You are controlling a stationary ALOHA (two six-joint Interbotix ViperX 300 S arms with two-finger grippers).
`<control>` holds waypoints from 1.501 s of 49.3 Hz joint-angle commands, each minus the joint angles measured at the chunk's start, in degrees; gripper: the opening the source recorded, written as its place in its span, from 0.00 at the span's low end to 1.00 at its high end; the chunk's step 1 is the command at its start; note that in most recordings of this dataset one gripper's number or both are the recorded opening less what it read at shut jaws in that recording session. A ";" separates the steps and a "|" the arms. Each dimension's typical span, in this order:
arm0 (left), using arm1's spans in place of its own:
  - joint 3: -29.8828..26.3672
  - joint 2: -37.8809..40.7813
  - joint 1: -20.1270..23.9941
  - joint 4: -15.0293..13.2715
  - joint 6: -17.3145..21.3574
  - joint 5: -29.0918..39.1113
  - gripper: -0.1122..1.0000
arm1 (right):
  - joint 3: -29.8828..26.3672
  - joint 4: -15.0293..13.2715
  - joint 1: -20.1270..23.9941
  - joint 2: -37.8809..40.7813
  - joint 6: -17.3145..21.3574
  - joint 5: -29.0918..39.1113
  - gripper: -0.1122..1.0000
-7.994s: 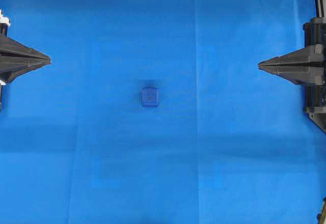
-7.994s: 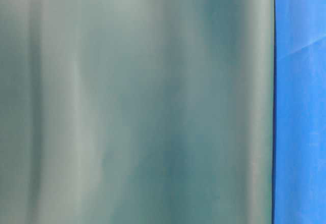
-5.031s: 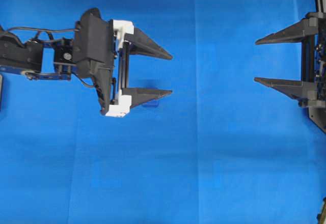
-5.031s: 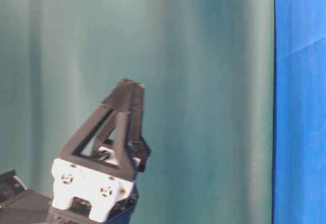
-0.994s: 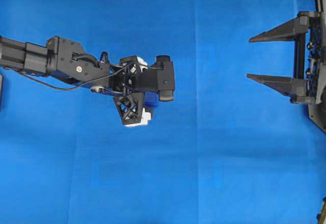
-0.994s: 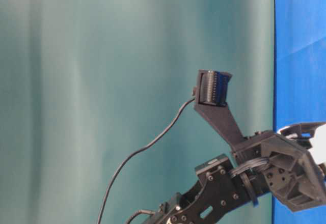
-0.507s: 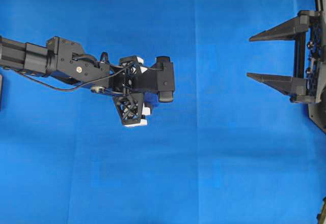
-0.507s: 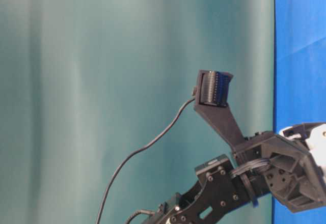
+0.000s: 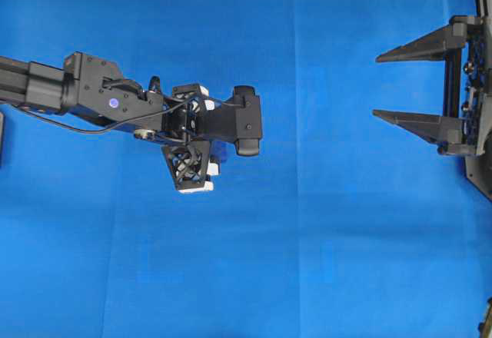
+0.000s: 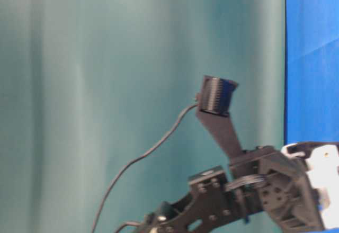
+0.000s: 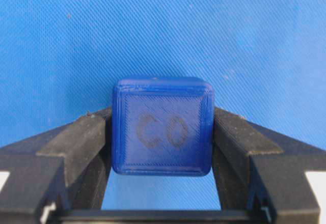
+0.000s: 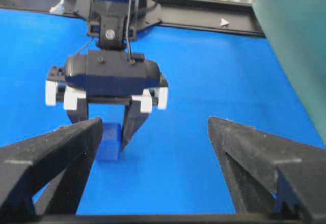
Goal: Handover the blue block to the right arm after grasping it with the left arm, then place it in the designated position.
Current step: 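Lift the blue cube with the left gripper and rotate it upright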
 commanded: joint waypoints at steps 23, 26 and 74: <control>-8.17 -18.28 -1.14 0.09 0.09 14.24 0.54 | -1.32 0.09 -0.09 0.09 0.18 -0.26 0.98; -8.88 -19.51 -1.41 0.18 0.18 14.94 0.54 | -1.41 0.09 -0.18 0.00 0.09 -0.26 0.98; -10.20 -24.35 -1.49 0.44 -0.09 19.51 0.54 | -1.58 0.09 -0.18 0.09 0.18 -0.26 0.98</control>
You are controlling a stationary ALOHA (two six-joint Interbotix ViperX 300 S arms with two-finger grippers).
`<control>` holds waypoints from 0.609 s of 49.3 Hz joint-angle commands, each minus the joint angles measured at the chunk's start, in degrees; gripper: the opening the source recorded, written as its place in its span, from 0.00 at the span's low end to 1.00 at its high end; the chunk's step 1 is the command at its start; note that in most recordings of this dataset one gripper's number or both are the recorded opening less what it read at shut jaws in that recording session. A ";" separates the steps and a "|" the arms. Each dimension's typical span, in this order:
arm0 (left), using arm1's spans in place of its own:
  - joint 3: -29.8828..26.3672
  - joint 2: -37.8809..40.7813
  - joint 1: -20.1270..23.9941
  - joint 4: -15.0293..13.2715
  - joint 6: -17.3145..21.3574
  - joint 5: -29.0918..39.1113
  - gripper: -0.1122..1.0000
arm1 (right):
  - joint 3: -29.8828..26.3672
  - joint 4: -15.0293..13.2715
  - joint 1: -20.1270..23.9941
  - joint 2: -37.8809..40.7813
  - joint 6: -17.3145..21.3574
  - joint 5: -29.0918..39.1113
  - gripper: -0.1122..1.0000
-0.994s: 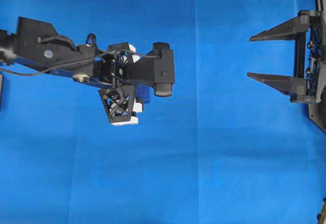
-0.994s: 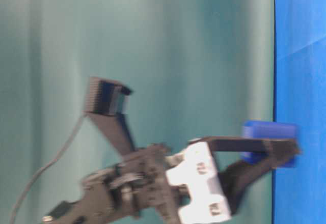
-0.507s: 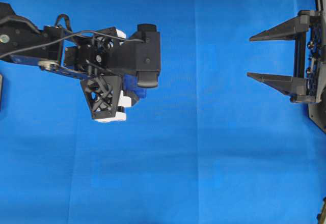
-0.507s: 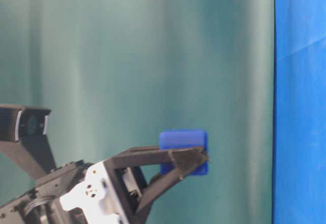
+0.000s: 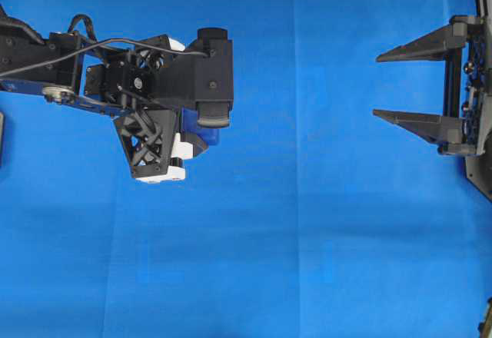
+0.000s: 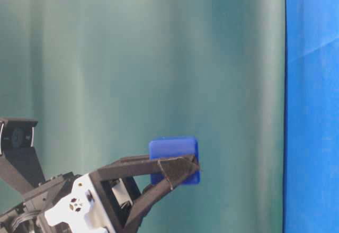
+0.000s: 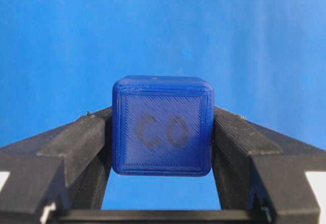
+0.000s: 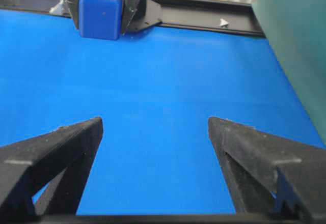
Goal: Handover the blue block to the right arm after grasping it with the left arm, then place it in the designated position.
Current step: 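Lift the blue cube with the left gripper and rotate it upright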
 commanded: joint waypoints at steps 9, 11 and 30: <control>-1.05 -4.31 -0.09 0.26 -0.09 -0.18 0.54 | -1.58 0.18 -0.09 0.18 0.09 -0.26 0.98; -1.05 -4.31 -0.09 0.35 0.00 -0.18 0.54 | -1.58 0.18 -0.09 0.09 0.09 -0.26 0.98; 0.18 -5.19 -0.09 0.26 -0.09 -2.64 0.54 | -1.58 0.09 -0.18 0.18 0.09 -0.26 0.98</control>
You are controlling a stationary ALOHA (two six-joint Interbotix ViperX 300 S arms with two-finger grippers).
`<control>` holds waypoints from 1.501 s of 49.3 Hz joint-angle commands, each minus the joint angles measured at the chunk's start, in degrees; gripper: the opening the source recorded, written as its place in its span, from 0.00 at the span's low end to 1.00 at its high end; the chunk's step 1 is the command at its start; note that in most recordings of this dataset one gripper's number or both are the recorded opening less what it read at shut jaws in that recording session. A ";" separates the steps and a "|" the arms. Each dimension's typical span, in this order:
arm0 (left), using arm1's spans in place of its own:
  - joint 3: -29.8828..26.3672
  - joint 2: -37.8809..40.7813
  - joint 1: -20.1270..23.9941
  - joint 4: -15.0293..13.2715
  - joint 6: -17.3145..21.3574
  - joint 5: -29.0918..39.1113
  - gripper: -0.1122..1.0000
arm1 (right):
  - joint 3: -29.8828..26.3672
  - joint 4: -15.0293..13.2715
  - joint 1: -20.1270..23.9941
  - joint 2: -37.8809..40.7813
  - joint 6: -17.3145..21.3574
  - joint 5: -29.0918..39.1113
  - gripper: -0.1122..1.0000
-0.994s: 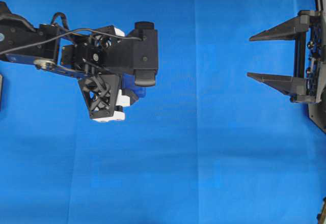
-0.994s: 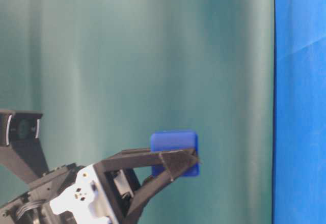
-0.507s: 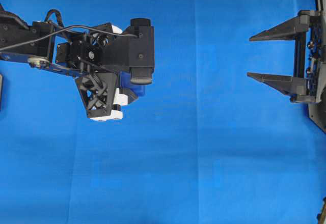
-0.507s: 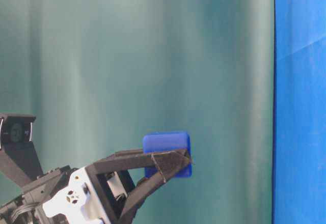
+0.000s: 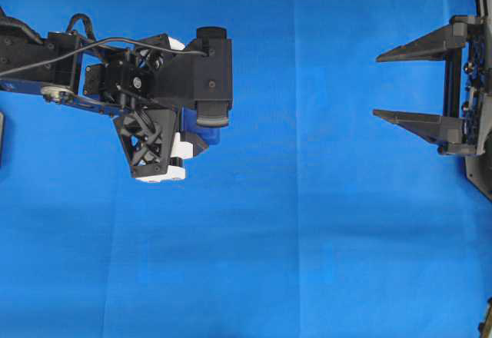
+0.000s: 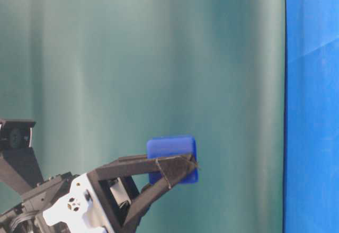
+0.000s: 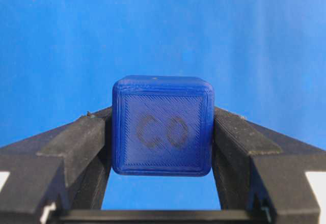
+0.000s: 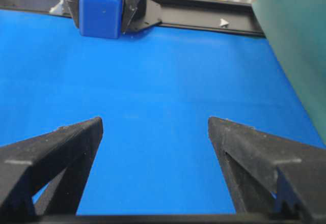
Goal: Handover the blue block to the right arm after grasping it with the left arm, then place it in the designated position.
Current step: 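Lift the blue cube with the left gripper and rotate it upright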
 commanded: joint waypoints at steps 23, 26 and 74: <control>14.06 -15.12 -0.09 0.09 0.26 -31.55 0.54 | -1.58 0.00 -0.09 0.00 -0.09 -0.62 0.98; 16.70 -16.79 -0.09 0.09 0.35 -37.18 0.54 | -1.67 -0.09 -0.09 0.00 -0.18 -0.62 0.98; 26.54 -20.39 1.32 -0.26 0.26 -61.00 0.54 | -8.70 -26.37 -0.09 -0.26 -18.37 2.90 0.98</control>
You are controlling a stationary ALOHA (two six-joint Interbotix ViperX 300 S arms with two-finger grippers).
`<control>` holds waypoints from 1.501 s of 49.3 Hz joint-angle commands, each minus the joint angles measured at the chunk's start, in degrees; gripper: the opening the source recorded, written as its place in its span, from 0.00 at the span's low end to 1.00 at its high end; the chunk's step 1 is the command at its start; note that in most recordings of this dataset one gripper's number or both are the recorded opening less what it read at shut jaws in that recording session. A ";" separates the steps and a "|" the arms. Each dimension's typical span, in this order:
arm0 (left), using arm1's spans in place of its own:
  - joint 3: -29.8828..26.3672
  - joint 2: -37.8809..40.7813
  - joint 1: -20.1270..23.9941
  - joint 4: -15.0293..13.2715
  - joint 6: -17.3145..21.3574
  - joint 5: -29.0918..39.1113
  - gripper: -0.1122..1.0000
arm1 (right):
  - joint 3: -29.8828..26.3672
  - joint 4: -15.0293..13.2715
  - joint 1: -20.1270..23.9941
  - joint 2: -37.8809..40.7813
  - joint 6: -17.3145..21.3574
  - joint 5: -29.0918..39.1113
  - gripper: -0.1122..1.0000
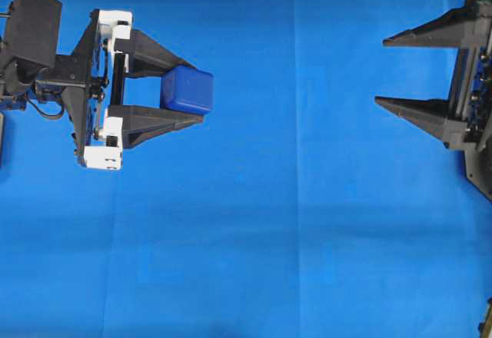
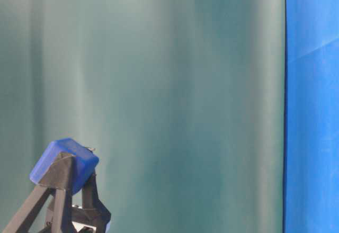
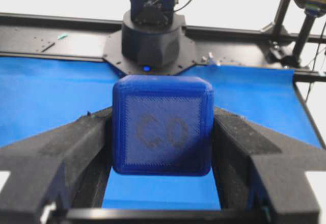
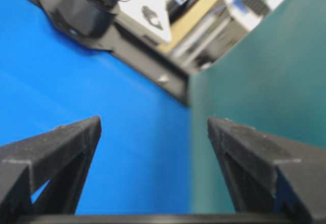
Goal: Handover the blue block to the right arm after grasping it with the left arm, then place it in the designated position.
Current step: 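Lift the blue cube with the left gripper and rotate it upright, then open the right gripper and move it toward the held cube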
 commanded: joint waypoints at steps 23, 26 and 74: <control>-0.53 -2.46 0.35 -0.18 0.00 -0.88 0.54 | -2.11 -16.08 0.00 -1.58 -9.76 -1.58 0.97; -0.53 -2.46 0.35 -0.18 0.00 -0.88 0.54 | -2.11 -16.08 0.00 -1.23 -9.76 -1.58 0.97; -0.35 -2.55 0.35 -0.18 -0.53 -0.70 0.54 | -5.45 -16.08 0.00 4.75 -9.76 -3.16 0.95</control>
